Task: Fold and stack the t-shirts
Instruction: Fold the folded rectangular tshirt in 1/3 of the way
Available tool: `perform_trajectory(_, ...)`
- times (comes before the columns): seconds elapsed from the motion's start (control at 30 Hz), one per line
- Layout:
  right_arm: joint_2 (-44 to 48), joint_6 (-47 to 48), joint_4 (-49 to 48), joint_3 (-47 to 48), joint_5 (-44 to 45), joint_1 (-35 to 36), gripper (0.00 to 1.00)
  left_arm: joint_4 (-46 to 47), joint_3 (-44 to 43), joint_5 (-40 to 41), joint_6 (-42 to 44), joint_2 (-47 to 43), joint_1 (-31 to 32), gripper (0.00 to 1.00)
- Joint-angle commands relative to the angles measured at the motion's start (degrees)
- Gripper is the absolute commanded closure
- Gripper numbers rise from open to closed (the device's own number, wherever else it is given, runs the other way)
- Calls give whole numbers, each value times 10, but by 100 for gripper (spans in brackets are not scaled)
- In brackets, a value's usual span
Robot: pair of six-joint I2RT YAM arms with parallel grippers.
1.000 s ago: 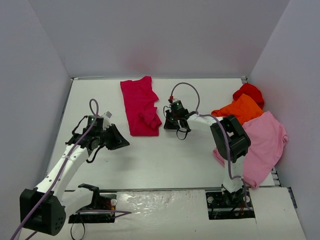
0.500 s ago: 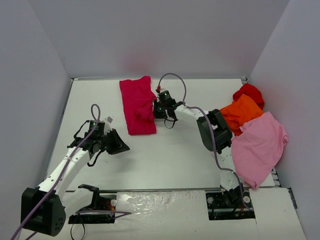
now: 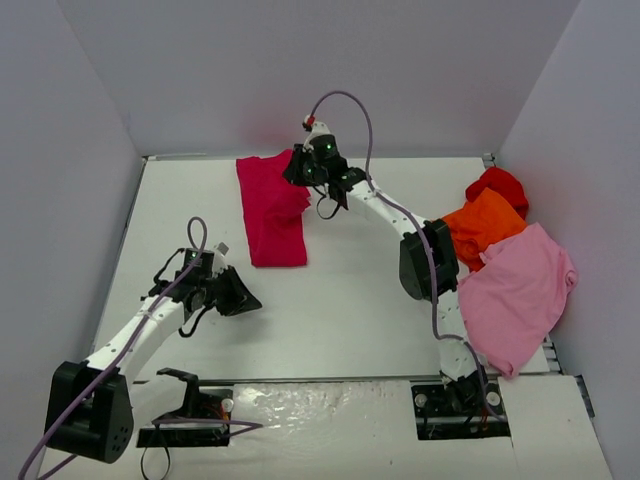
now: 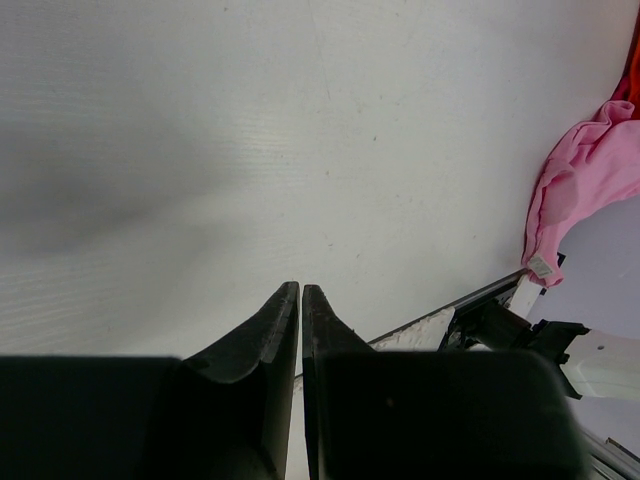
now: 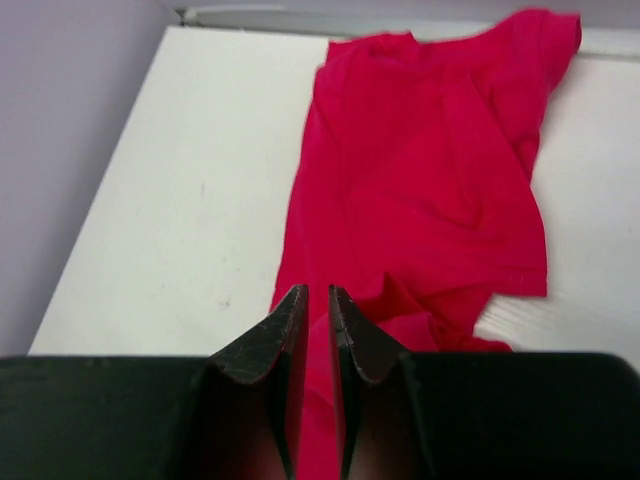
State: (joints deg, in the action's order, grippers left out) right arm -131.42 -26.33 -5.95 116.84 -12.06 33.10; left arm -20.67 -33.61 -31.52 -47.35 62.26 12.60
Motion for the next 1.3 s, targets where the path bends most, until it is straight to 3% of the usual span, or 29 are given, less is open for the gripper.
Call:
perform_trajectory(0.0, 93, 6, -33, -128, 2, 8, 89, 31, -8, -13, 4, 7, 1, 96)
perform_trajectory(0.2, 209, 19, -33, -299, 64, 9, 98, 39, -9, -19, 7, 22, 0, 96)
perform_trajectory(0.33, 237, 38, -28, -336, 96, 8, 98, 46, -8, -20, 5, 23, 1, 96)
perform_trajectory(0.6, 126, 49, -38, -253, 69, 5, 98, 45, -2, -20, 5, 19, 0, 97)
perform_trajectory(0.97, -44, 48, -56, -7, -4, 5, 94, 23, 11, -16, 18, 2, 0, 97)
perform_trajectory(1.13, 8, 74, -217, -102, -14, 22, 85, 32, 22, -14, 21, 6, 0, 97)
perform_trajectory(1.27, 70, 89, -280, -197, -12, 29, 77, 40, 36, -15, 15, 3, 0, 97)
